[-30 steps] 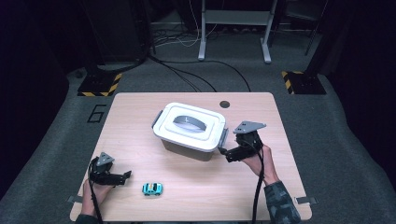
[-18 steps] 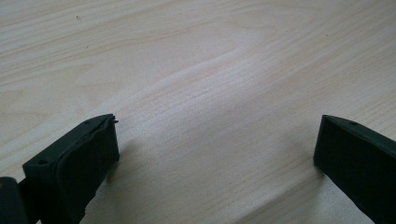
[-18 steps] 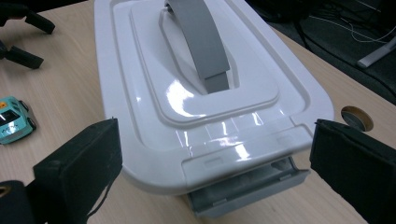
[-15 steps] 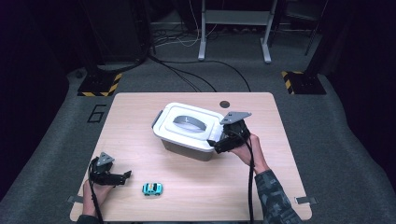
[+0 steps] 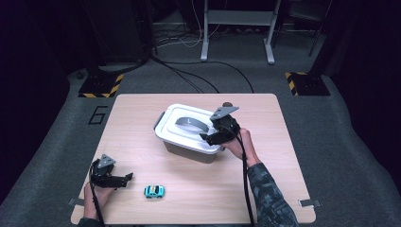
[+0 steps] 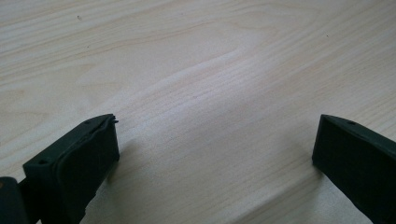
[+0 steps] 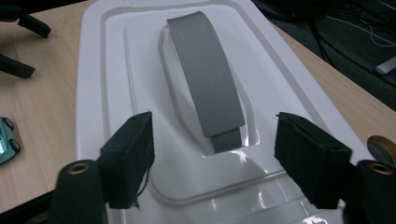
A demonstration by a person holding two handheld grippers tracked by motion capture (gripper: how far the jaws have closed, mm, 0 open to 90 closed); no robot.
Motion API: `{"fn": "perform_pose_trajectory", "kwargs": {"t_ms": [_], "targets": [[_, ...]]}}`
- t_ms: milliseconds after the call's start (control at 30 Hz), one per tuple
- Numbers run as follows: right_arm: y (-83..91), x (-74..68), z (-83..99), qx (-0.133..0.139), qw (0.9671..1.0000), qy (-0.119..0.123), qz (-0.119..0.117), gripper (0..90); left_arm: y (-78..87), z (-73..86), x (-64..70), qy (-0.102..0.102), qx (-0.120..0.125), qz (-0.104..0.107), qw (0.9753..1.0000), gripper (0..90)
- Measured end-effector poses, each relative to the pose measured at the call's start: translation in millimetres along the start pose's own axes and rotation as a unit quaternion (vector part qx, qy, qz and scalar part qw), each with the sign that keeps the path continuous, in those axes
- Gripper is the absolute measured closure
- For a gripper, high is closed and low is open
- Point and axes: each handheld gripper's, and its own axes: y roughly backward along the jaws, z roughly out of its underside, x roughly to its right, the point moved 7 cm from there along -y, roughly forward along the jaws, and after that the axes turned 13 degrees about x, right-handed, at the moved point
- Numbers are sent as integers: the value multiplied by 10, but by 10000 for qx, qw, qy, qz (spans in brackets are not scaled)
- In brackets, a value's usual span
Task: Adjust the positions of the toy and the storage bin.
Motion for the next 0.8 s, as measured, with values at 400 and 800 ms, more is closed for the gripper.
{"fn": "perform_pose_trajectory", "kwargs": {"t_ms": [400,800], "targets": [[-204,22,-21,-147,9999,62,-43,610,-6,-2,-1,19,46,-17,10000,3],[-155,-14,-16,-336,9994,-21,62,629,-5,-2,0,19,43,-17,10000,3]]}}
